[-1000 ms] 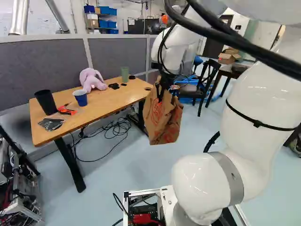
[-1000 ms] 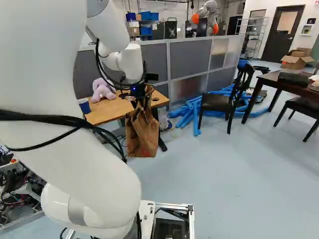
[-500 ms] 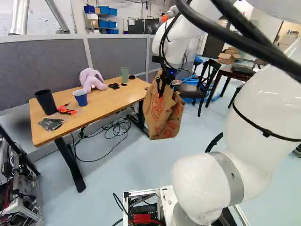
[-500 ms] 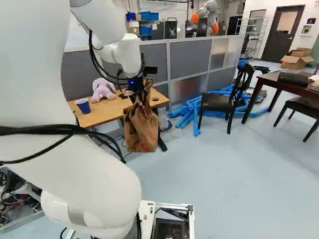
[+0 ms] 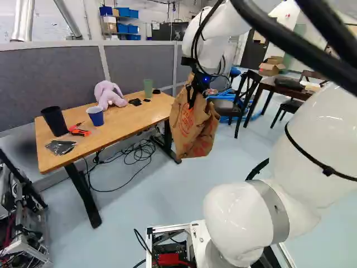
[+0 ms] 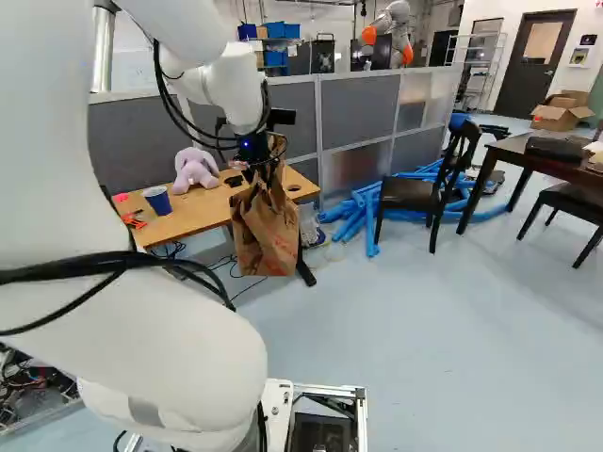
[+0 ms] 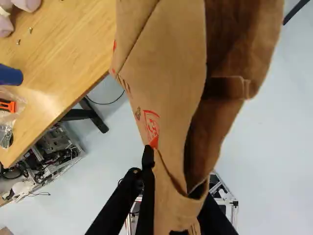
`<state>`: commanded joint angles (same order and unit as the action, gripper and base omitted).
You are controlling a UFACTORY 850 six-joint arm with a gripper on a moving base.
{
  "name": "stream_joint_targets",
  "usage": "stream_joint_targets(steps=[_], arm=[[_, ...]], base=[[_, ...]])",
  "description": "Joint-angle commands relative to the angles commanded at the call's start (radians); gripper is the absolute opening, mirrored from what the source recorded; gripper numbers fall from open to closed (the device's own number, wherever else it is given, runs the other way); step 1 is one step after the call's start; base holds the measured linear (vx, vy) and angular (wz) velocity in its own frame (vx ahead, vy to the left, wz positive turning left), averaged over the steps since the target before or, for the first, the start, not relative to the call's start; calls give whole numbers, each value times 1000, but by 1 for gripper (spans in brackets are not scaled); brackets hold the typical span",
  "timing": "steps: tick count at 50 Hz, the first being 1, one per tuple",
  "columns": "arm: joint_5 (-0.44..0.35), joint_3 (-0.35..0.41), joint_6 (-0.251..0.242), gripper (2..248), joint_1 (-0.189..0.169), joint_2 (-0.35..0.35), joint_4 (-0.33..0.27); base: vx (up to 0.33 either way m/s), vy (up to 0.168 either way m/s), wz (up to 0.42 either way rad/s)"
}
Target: Pick up the bag on the ground and place it on the table
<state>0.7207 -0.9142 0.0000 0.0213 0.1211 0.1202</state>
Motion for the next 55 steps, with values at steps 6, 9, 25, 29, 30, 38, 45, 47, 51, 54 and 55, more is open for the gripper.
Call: stream_joint_targets(steps=[6, 9, 25, 29, 30, 38, 45, 47, 51, 54, 55], arm=[[0, -4, 0, 18, 0, 15, 0], [3, -6, 0, 18, 0, 22, 0], [92, -15, 0, 18, 0, 63, 0], [122, -18, 0, 18, 0, 73, 0], [130, -19, 0, 18, 0, 76, 0], [191, -26, 0, 18, 0, 96, 0], [245, -32, 0, 18, 0, 113, 0], [260, -34, 0, 18, 0, 118, 0], [291, -38, 0, 18, 0, 128, 0], [314, -42, 0, 18, 0, 136, 0], [321, -43, 0, 18, 0, 138, 0]], base=[[0, 0, 0], [0, 0, 0], [0, 0, 0], [0, 0, 0], [0, 0, 0], [0, 0, 0], [0, 0, 0], [0, 0, 0], [0, 0, 0], [0, 0, 0], [0, 0, 0]])
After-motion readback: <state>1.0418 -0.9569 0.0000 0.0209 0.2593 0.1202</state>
